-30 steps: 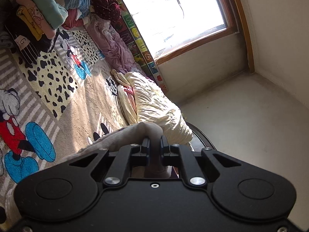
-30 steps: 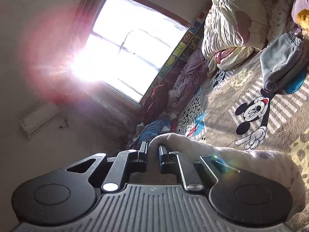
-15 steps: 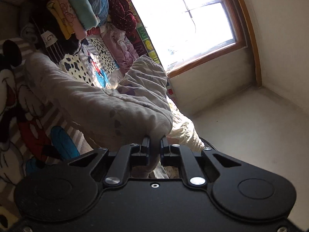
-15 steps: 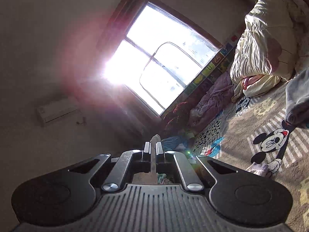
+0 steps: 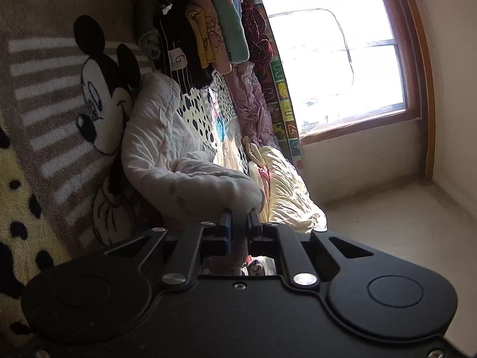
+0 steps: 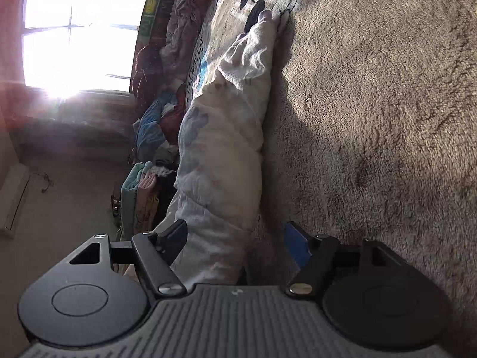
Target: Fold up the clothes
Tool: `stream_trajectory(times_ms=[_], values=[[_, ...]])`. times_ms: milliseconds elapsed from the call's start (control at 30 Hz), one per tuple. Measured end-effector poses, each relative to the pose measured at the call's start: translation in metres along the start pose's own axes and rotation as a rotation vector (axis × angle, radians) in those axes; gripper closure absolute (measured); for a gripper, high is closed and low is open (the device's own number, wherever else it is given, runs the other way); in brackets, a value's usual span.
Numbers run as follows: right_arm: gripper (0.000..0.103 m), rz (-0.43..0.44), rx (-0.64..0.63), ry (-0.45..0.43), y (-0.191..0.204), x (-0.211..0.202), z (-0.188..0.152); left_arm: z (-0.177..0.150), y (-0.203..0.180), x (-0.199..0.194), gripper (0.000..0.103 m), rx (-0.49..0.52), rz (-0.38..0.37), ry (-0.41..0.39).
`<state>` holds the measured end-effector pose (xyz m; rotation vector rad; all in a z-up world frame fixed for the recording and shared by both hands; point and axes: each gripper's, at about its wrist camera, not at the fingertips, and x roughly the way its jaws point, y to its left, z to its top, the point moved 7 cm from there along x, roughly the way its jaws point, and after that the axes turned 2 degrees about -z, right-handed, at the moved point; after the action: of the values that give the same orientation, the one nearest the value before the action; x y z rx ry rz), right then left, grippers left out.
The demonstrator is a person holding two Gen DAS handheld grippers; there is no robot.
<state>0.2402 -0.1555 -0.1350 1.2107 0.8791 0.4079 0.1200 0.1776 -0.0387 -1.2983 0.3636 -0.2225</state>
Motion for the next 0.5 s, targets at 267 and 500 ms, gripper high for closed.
stream_trajectory(times_ms=[267, 500], values=[[0.042, 0.043, 0.01, 0.018, 0.023, 0.045, -0.006, 0.005, -0.016, 0.006, 0.096, 0.005, -0.05, 0.005], [0.083, 0.089, -0.078, -0.062, 0.052, 0.034, -0.001, 0.002, -0.007, 0.003, 0.096, -0.006, 0.016, 0.002]])
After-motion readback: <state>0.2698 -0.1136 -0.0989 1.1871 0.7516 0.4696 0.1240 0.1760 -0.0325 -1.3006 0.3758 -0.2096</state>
